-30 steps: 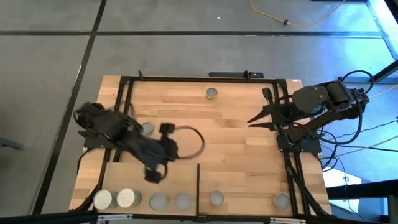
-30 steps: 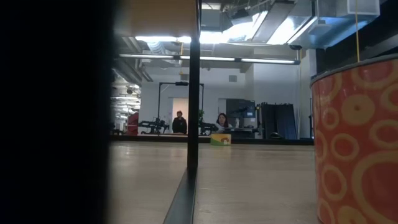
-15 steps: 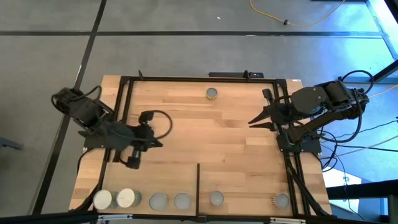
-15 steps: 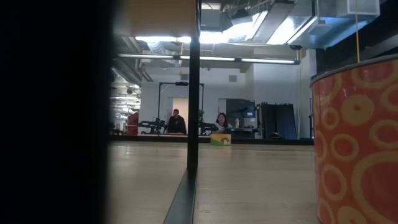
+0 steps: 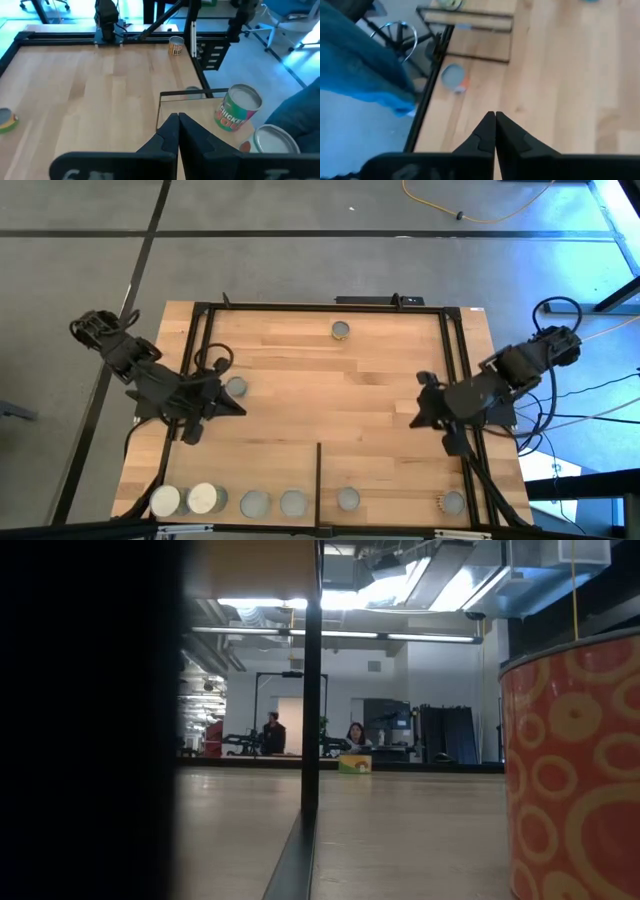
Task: Pick and place cans onto a shelf
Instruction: Put the yellow can on the shelf
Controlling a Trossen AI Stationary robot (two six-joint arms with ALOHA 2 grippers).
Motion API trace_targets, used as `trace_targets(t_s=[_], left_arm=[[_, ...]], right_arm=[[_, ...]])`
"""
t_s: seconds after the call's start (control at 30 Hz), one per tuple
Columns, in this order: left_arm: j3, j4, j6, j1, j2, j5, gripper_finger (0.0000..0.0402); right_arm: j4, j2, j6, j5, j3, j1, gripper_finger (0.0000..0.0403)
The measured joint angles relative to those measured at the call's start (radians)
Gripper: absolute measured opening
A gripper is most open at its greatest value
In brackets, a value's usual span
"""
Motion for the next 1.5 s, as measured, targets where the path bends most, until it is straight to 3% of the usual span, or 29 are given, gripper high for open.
trace_targets(t_s=[0.3, 0.6, 0.9, 1.07, 1.2, 1.33, 1.5], left_arm=[[-0.001, -0.002, 0.001, 0.000, -0.033, -0.051, 0.0000], [-0.002, -0.005, 0.001, 0.000, -0.044, -0.065, 0.0000], [-0.002, -0.023, 0.002, 0.000, -0.044, -0.065, 0.0000], [-0.002, -0.023, 0.002, 0.000, -0.044, -0.066, 0.0000], [-0.002, -0.023, 0.002, 0.001, -0.044, -0.074, 0.0000], [-0.002, -0.022, 0.002, 0.001, -0.044, -0.081, 0.0000], [-0.002, -0.022, 0.001, 0.001, -0.044, -0.089, 0.0000]], right_arm=[[0.026, 0.000, 0.333, -0.117, -0.149, 0.083, 0.0017], [0.024, 0.000, 0.603, -0.128, -0.238, 0.083, 0.0020], [0.034, 0.000, 0.629, -0.264, -0.316, 0.106, 0.0021], [0.047, 0.000, 0.575, -0.391, -0.361, 0.153, 0.0013], [0.056, 0.000, 0.542, -0.378, -0.367, 0.192, 0.0007], [0.055, 0.000, 0.573, -0.304, -0.367, 0.198, 0.0018], [0.044, 0.000, 0.604, -0.296, -0.367, 0.206, 0.0041]])
